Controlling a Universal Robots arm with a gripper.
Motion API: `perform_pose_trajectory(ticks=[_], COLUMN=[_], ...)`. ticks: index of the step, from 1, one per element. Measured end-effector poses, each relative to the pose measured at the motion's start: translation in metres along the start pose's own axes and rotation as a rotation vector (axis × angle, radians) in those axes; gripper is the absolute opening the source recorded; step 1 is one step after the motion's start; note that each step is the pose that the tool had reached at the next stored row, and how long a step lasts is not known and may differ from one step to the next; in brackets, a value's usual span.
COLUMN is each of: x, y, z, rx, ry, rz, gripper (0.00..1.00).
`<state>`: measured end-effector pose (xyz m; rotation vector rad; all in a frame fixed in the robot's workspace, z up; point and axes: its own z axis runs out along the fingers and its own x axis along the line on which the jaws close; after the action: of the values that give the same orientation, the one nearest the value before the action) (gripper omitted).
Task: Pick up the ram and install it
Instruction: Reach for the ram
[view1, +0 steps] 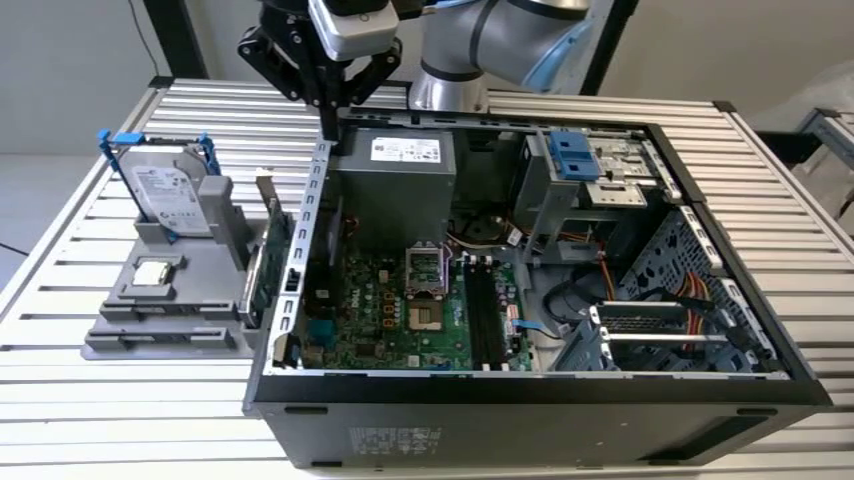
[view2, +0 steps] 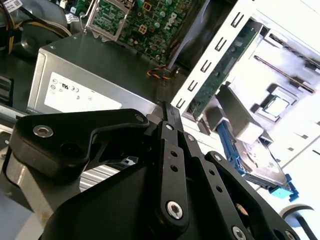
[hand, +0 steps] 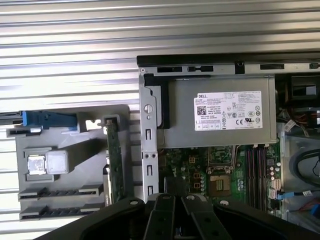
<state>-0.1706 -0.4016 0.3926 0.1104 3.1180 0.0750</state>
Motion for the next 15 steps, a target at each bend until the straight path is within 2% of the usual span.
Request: perform_pose_trajectory(ticks=[15], x=[0.0125], y=[-0.0013], z=[-0.0003], rx=[0.0000], ry=[0.0001], rz=[0.000], gripper=[0.00])
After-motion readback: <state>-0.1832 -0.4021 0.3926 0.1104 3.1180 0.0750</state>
